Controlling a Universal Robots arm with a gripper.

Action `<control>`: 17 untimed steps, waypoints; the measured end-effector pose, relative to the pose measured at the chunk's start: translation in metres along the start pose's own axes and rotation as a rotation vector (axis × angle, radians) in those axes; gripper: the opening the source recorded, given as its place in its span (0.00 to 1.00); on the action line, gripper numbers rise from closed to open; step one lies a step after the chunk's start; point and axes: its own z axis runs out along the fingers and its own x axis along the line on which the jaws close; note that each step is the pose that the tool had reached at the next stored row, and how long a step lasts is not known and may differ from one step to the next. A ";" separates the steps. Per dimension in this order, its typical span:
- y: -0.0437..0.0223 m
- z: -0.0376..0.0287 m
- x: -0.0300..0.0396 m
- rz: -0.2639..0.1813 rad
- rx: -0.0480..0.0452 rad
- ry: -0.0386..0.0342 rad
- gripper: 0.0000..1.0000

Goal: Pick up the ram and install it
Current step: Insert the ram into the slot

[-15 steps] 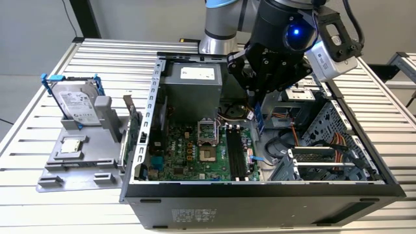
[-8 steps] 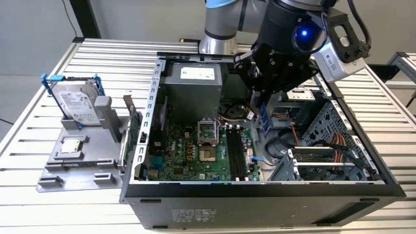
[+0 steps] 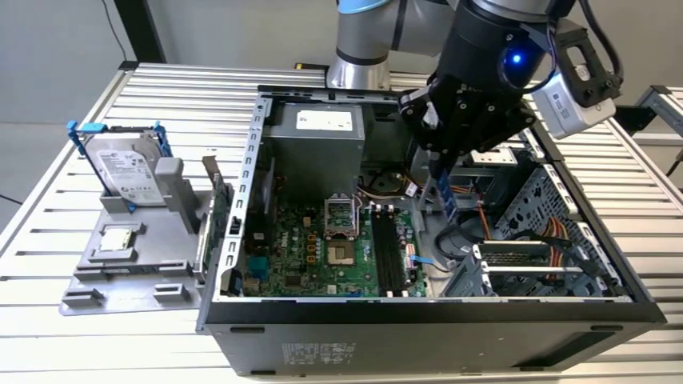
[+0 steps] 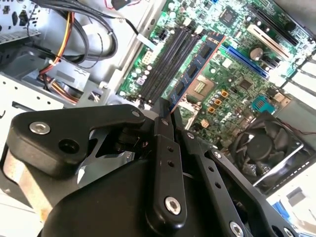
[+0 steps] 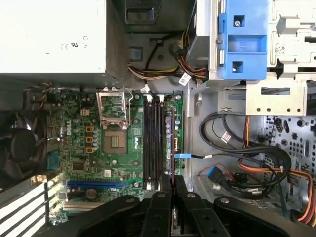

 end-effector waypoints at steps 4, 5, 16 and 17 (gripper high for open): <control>0.0003 0.0008 -0.0035 0.000 0.0000 0.0000 0.00; 0.0003 0.0008 -0.0035 0.000 0.0000 0.0000 0.00; 0.0014 0.0037 -0.0046 0.000 -0.0003 -0.0001 0.00; 0.0016 0.0040 -0.0048 0.000 -0.0002 -0.0001 0.00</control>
